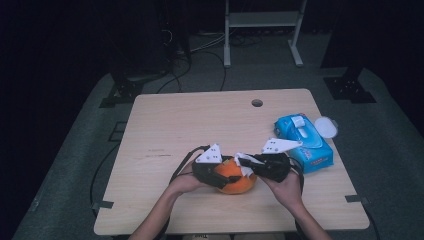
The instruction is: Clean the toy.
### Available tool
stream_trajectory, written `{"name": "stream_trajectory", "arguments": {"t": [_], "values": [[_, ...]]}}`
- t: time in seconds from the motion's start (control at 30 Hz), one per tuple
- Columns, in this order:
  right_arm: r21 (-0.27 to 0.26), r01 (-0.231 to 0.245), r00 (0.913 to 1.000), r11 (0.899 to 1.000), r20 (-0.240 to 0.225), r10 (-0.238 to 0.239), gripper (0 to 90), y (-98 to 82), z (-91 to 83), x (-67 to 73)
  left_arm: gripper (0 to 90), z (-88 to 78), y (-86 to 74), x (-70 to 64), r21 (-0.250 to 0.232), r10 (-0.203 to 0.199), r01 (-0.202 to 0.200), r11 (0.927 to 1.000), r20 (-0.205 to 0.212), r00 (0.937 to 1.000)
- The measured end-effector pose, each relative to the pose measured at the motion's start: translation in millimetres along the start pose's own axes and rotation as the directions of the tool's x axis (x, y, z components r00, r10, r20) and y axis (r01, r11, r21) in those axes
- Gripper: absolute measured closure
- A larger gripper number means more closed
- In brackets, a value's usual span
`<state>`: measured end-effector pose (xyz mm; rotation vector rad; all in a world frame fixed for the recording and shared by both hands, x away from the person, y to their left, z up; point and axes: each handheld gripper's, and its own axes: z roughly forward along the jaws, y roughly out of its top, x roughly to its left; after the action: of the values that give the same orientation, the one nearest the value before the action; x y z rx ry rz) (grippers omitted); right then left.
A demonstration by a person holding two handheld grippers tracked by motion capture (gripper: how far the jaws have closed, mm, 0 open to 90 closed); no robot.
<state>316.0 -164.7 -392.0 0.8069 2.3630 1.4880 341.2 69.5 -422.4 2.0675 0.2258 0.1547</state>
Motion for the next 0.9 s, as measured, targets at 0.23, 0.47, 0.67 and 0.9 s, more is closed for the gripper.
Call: {"name": "stream_trajectory", "arguments": {"t": [0.23,0.47,0.67,0.9], "values": [[0.018,-0.035,0.9993,0.999,-0.009,0.036,79.0,-11.2,3.4,-8.3,15.9,-12.5,-4.6,7.5,-0.039,-0.006,0.009,0.9992,0.064,0.9979],[0.017,-0.066,0.9978,0.998,0.009,0.066,78.9,-16.2,-1.5,-17.7,12.3,-32.1,-33.4,27.0,-0.065,-0.035,0.042,0.9970,0.116,0.9927],[0.014,-0.083,0.9965,0.996,0.011,0.083,78.9,-17.2,-2.2,-21.8,9.5,-18.4,-49.0,30.7,-0.027,-0.049,0.052,0.9983,0.110,0.9928],[0.014,-0.087,0.9962,0.996,0.010,0.086,78.9,-16.8,-4.0,-20.5,18.0,-0.9,-40.9,18.5,0.009,-0.017,0.016,0.9998,0.144,0.9894]]}}
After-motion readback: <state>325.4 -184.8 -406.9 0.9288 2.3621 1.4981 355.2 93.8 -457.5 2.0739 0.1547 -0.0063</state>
